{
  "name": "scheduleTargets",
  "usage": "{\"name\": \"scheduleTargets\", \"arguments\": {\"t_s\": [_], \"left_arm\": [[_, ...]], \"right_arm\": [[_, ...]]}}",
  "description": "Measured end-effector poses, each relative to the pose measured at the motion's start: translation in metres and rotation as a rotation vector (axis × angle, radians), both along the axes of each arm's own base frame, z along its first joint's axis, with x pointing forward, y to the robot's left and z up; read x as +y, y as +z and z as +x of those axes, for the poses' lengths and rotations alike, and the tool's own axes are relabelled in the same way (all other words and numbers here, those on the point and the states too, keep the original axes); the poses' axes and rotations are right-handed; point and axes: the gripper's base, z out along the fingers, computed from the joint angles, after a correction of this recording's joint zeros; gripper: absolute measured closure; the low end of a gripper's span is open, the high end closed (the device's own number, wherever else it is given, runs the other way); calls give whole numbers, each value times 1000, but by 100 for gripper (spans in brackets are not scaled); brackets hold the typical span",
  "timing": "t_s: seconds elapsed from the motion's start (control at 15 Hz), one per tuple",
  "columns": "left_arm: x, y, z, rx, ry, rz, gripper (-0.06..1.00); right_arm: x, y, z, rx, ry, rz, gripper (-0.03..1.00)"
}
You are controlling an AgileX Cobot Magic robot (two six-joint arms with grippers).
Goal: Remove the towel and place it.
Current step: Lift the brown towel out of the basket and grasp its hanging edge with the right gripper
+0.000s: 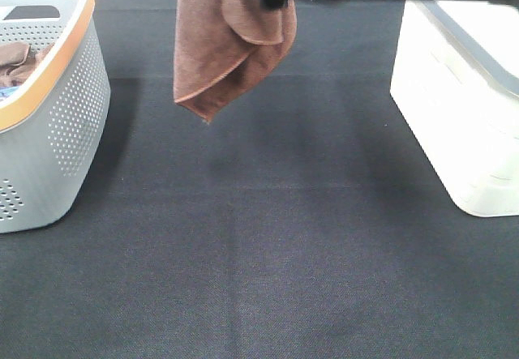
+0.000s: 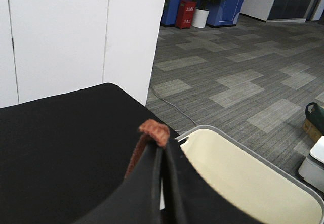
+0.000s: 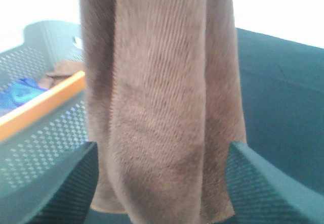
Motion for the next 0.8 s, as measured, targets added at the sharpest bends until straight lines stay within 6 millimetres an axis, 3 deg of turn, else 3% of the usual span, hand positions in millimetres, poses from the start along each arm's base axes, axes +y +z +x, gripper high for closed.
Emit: {"name": "scheduleTargets", "arguments": {"t_s": [0.2, 0.4, 0.67, 0.8], "left_arm": [[0, 0, 0, 0, 0, 0, 94], [0, 0, 0, 0, 0, 0, 94], [0, -1, 1, 3, 0, 3, 94], [0, -1, 1, 5, -1, 5, 94]], "right_arm": [[2, 6, -7, -4, 26, 8, 30], [28, -1, -24, -33, 129, -38, 30], [40, -26, -10, -46, 75, -62, 30], [40, -27, -7, -29, 38, -30, 30]]}}
